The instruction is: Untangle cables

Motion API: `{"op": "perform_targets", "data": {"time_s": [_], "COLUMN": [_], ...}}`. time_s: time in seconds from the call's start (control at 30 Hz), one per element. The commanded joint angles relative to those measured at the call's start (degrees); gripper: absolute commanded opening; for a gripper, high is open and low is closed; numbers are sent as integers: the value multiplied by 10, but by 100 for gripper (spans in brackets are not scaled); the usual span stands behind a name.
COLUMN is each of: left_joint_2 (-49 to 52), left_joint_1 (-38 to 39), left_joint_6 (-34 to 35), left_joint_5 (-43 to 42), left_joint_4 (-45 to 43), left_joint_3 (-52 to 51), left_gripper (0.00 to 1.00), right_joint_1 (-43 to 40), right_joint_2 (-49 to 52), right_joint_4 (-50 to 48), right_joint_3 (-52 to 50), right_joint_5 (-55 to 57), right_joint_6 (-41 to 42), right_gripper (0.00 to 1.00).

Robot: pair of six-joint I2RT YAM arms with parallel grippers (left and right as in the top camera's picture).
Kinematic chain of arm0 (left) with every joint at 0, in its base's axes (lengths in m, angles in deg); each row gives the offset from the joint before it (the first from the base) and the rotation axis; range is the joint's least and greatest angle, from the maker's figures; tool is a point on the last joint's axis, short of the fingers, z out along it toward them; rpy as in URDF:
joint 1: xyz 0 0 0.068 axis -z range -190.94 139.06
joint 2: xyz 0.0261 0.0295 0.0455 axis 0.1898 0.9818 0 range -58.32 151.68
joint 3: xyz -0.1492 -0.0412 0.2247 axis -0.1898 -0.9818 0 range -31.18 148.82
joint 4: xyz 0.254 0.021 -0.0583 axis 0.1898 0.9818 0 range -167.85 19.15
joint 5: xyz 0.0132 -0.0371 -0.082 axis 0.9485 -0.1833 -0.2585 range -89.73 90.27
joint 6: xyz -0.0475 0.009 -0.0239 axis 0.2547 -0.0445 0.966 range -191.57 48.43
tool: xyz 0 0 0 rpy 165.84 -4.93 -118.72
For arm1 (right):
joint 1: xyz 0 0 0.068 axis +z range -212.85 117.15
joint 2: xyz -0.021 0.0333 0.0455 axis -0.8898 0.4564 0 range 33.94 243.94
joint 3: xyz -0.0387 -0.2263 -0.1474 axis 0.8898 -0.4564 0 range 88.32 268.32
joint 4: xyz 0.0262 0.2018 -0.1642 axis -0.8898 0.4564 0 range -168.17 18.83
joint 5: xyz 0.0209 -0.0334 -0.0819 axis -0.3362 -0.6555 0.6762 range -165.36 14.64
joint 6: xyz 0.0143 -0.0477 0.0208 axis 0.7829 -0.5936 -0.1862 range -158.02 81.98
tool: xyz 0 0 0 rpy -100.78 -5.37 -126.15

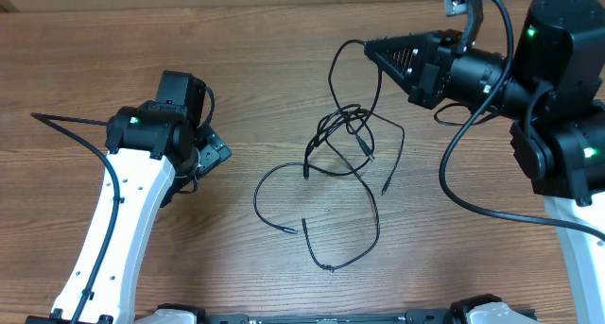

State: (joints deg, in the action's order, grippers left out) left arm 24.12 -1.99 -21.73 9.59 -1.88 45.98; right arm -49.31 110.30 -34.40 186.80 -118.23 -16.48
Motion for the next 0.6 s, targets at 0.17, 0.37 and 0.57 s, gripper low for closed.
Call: {"op": "perform_targets", "data": {"time_s": [0.17, 0.37, 0.57], "left_joint_2": [1, 1, 1], "left_joint_1": [-3, 3, 24], "left_joint_6": [2, -344, -396], "left_joint_5": [-46, -420, -446], "left_joint_4": [-64, -161, -180], "left_joint_3": [-2, -2, -2], "left_gripper": [100, 100, 100], "right_joint_1": [0, 0, 7], "right_joint_2": [-3, -1, 2], "right_joint_4": [30, 31, 35], "right_joint_3": [10, 10, 9], "right_joint_5": [14, 24, 6], "right_joint_6": [-39, -38, -38], "right_gripper": [4, 4, 4]}}
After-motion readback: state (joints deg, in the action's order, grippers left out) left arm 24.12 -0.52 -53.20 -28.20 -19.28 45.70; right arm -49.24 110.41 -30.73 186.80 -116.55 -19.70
